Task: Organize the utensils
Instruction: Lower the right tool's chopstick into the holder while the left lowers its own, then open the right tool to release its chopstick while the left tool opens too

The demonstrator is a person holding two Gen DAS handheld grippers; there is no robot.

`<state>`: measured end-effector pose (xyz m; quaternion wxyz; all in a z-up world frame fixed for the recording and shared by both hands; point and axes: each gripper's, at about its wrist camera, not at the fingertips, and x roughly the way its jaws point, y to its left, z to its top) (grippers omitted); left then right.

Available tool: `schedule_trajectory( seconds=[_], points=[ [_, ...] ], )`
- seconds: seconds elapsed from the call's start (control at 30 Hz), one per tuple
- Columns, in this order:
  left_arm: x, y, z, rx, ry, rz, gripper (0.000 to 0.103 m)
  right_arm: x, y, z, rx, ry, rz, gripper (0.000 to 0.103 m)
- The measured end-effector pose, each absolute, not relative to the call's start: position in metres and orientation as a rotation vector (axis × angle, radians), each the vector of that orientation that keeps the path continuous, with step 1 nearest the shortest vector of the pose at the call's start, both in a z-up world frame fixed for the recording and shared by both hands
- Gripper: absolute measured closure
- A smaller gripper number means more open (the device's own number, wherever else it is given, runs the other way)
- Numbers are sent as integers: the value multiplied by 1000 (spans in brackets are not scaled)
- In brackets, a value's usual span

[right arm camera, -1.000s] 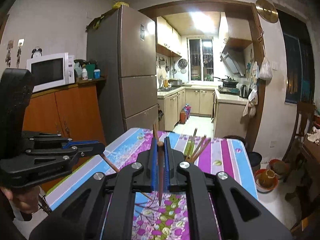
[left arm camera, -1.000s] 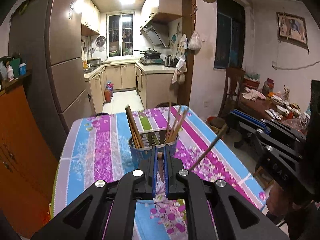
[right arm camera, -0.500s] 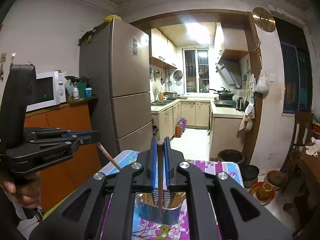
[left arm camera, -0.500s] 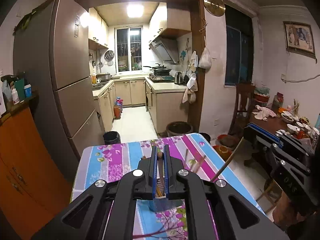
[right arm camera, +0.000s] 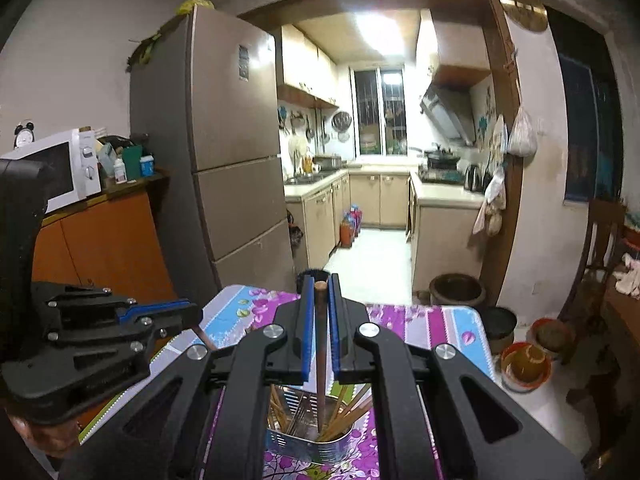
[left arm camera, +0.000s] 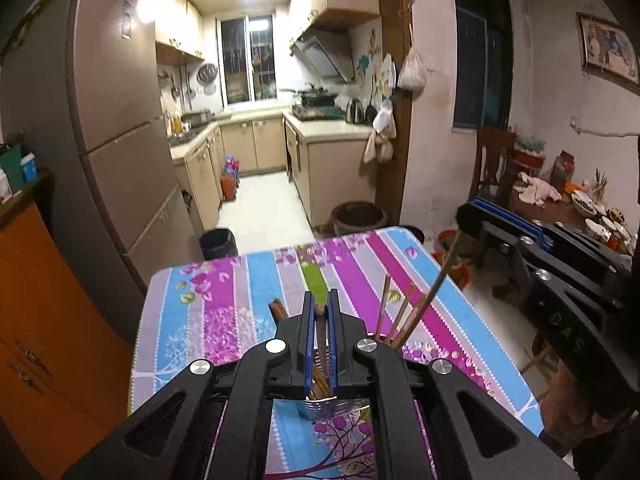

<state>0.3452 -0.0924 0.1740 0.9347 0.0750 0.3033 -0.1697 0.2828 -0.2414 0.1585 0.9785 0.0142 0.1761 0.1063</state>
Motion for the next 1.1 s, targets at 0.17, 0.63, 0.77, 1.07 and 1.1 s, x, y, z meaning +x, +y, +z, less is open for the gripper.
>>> schedule_trajectory(
  seconds=[0.17,0.63,0.77,1.07,1.1],
  points=[
    [365,-97,155,161,679,-336,96,304,-237,144,49,421,219,98],
    [400,-88,118,121,781,-336,96,342,-236,110,84,540,206,97],
    [408,-86,109,109,809,-335,96,349,-236,105,95,560,208,98],
    [422,-82,97,87,832,-332,96,367,-234,92,104,611,201,97],
    [422,-82,97,85,832,-332,96,368,-234,92,104,613,200,97]
  ],
)
